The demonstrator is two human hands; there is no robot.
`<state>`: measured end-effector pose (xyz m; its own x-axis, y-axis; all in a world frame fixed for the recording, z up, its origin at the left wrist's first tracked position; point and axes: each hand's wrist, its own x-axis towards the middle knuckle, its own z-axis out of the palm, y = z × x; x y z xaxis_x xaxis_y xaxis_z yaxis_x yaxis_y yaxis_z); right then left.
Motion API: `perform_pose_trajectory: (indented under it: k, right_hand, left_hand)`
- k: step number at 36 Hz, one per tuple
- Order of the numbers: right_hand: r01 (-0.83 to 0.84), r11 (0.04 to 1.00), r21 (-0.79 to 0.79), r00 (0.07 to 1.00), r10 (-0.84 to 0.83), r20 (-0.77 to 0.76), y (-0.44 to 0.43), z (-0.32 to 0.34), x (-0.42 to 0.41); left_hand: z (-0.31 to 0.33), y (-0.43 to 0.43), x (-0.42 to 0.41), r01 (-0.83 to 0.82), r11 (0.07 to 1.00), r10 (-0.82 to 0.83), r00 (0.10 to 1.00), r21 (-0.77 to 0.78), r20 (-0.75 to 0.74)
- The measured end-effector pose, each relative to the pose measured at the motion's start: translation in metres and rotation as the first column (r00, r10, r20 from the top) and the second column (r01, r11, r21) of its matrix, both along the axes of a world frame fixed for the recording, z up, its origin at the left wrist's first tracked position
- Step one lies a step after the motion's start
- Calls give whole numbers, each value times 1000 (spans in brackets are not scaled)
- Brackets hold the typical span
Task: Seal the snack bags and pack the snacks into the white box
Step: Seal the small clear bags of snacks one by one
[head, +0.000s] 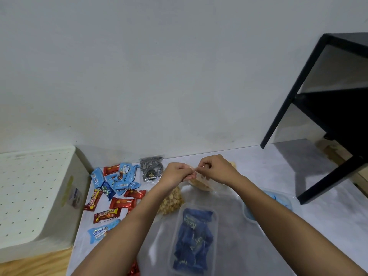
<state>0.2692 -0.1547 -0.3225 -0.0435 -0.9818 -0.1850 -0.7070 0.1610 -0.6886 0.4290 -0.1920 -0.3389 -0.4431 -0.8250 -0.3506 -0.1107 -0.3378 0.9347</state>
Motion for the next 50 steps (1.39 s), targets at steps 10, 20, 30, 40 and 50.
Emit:
perform_pose_trajectory:
  k: [10,20,30,40,50]
  right_hand:
    - [32,999,19,987,-34,155,-3,3,1]
    - [-153,975,159,974,122,188,10,1,-15]
    - [-89,990,112,914,37,404,3,2,-18]
    - [-89,991,-99,957,113,266,-16,-13,-5]
    - [233,970,-71,871,-175,460,-24,-42,-26]
  left_hand:
    - [-3,-6,1,26,986,-9,994,-165,105]
    - [-7,-15,4,52,965,1,979,-257,204]
    - [23,-28,10,247,862,-67,921,-442,385]
    - [51,-33,12,469,733,-267,864,-492,426]
    - [-11,-41,29,92,936,-38,986,-341,160]
